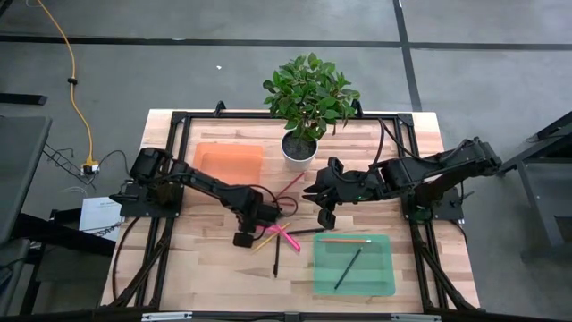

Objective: Sort pens & pencils
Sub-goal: Put the left pink pen into the orange bin

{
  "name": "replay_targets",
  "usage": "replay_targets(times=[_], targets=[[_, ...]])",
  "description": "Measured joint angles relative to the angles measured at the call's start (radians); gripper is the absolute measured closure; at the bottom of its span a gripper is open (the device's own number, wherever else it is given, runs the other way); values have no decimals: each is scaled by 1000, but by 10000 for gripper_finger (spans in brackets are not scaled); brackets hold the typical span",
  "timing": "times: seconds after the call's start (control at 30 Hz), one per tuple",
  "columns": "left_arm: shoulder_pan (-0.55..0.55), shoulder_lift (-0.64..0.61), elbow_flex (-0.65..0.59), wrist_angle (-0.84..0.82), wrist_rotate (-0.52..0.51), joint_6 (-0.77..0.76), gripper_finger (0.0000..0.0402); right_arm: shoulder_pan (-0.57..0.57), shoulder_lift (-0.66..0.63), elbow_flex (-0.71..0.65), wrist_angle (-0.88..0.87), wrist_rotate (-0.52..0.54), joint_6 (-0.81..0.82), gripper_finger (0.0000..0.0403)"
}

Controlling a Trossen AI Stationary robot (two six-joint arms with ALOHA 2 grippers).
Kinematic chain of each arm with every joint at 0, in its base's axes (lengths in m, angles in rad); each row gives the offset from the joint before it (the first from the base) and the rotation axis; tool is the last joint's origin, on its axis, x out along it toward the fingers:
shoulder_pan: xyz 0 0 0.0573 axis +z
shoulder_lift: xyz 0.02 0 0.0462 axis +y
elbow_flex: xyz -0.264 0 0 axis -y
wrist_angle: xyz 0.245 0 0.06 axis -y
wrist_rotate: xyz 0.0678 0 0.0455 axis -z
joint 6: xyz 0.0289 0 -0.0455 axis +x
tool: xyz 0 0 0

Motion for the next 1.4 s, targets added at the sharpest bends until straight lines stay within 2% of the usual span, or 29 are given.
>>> replay_targets(times=[0.2,0.37,0.5,0.73,0.97,1.23,1.4], targets=[[1,-1,64,-75,-53,18,375,0,0,0,0,0,0,339],[1,-4,93,-177,-94,29,360,0,0,0,0,0,0,339],[1,-44,92,-189,-108,17,350,0,0,0,-1,0,0,339],[14,-139,92,-209,-180,-13,376,0,0,0,-8,0,-2,339],[99,-255,91,-283,-235,-29,348,0,0,0,-8,0,-12,339],[245,-367,91,-313,-272,28,373,0,0,0,-7,0,-4,339],[331,-404,91,-353,-276,71,352,0,0,0,-8,0,0,339]])
